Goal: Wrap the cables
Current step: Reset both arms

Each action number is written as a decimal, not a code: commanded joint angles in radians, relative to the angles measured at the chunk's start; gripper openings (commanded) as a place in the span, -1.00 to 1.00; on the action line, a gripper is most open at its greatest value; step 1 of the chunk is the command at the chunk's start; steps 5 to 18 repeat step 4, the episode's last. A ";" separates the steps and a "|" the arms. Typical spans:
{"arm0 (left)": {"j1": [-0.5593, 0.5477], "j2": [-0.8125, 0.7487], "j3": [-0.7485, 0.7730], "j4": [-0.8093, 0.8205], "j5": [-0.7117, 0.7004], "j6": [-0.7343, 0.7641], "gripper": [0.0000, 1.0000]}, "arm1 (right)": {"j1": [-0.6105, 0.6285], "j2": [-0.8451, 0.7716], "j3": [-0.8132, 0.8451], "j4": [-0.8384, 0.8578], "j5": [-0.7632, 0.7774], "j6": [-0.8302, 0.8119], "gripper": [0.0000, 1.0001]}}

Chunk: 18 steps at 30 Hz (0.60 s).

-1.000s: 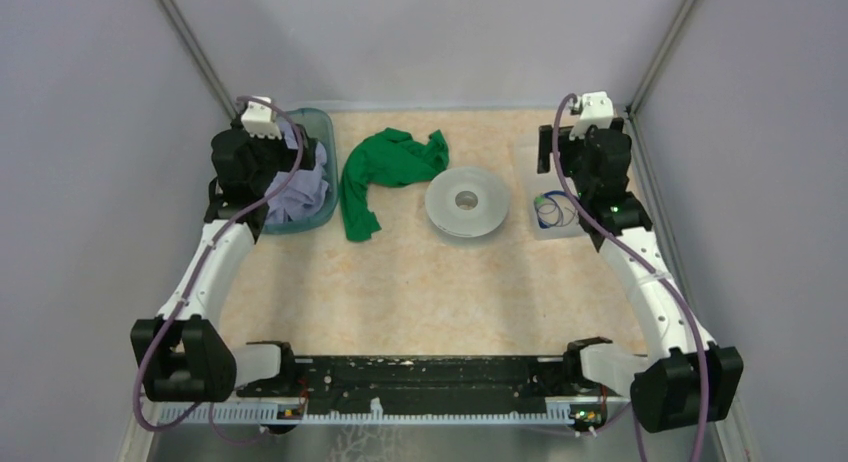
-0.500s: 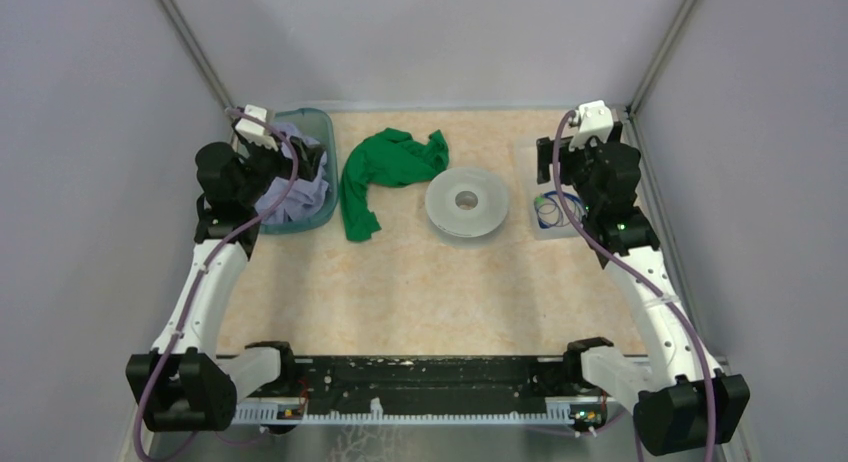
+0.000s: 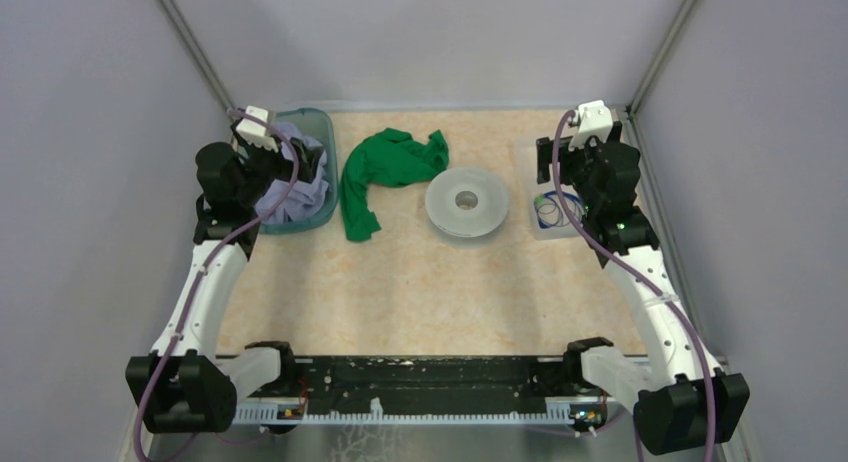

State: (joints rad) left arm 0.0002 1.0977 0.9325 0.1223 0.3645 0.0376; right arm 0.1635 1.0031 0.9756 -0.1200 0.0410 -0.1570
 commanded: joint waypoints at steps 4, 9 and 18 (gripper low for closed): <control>0.004 -0.026 0.040 -0.018 -0.003 0.011 1.00 | 0.005 -0.010 0.010 0.032 0.008 -0.010 0.98; 0.004 -0.026 0.040 -0.018 -0.003 0.011 1.00 | 0.005 -0.010 0.010 0.032 0.008 -0.010 0.98; 0.004 -0.026 0.040 -0.018 -0.003 0.011 1.00 | 0.005 -0.010 0.010 0.032 0.008 -0.010 0.98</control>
